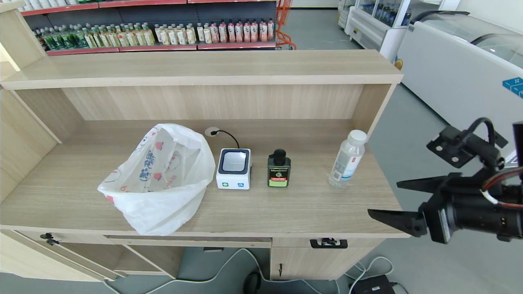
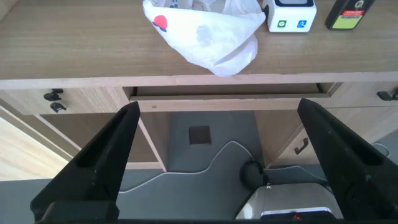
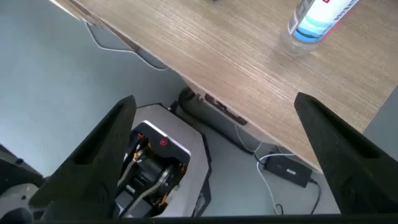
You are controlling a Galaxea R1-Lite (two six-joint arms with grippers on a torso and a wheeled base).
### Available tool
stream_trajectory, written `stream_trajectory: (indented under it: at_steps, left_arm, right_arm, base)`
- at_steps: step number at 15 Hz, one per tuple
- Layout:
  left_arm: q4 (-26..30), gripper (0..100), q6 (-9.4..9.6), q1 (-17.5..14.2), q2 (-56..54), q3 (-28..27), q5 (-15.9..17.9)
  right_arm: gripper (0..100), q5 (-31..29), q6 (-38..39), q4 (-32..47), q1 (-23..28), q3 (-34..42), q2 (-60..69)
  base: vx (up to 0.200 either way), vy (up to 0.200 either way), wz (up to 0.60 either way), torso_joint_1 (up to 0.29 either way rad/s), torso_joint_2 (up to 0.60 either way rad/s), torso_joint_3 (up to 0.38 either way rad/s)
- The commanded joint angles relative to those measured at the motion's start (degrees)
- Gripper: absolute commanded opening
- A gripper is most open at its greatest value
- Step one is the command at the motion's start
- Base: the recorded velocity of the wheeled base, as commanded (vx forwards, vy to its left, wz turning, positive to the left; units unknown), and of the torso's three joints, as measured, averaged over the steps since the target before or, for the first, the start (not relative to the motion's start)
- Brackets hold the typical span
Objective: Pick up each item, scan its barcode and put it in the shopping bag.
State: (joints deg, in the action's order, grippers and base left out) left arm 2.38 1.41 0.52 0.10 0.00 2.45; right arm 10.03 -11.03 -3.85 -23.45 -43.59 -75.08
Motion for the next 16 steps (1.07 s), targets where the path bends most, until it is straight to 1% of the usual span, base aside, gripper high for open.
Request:
stream_trajectory:
  at_steps: [1, 4, 6, 8, 11, 14, 16]
  left_arm:
    - [0.00, 100, -0.01, 0.00, -0.01, 0.00, 0.01]
    - [0.00, 100, -0.01, 0.00, -0.01, 0.00, 0.01]
    - [0.00, 100, -0.01, 0.00, -0.01, 0.00, 0.01]
    - [0.00, 100, -0.01, 0.00, -0.01, 0.00, 0.01]
    - [0.00, 100, -0.01, 0.00, -0.01, 0.00, 0.01]
    - [0.00, 100, -0.01, 0.00, -0.01, 0.00, 0.01]
    - [0.00, 100, -0.01, 0.00, -0.01, 0.00, 0.01]
  right_arm:
    - [100, -1.24, 0.22, -4.41, -0.19, -2.72, -8.41]
    - [100, -0.72, 0.49, -12.76, -0.72, -3.16, -14.74]
    - [100, 1.74, 0.49, -18.21, -0.80, -3.25, -18.61]
    - [100, 2.80, 0.49, -22.69, -0.80, -4.13, -22.13]
    - [100, 3.77, 0.49, -27.09, -0.89, -5.80, -25.90]
    - [100, 5.70, 0.49, -29.02, -0.80, -6.42, -27.84]
    - [100, 6.58, 0.22, -30.51, -0.80, -8.35, -30.12]
  base:
    - [0.000, 0.000, 0.00, 0.000, 0.00, 0.000]
    - [0.000, 0.000, 0.00, 0.000, 0.00, 0.000]
    - [0.000, 0.000, 0.00, 0.000, 0.00, 0.000]
    - [0.000, 0.000, 0.00, 0.000, 0.00, 0.000]
    - [0.000, 0.000, 0.00, 0.000, 0.00, 0.000]
    - [0.000, 0.000, 0.00, 0.000, 0.00, 0.000]
    - [0.000, 0.000, 0.00, 0.000, 0.00, 0.000]
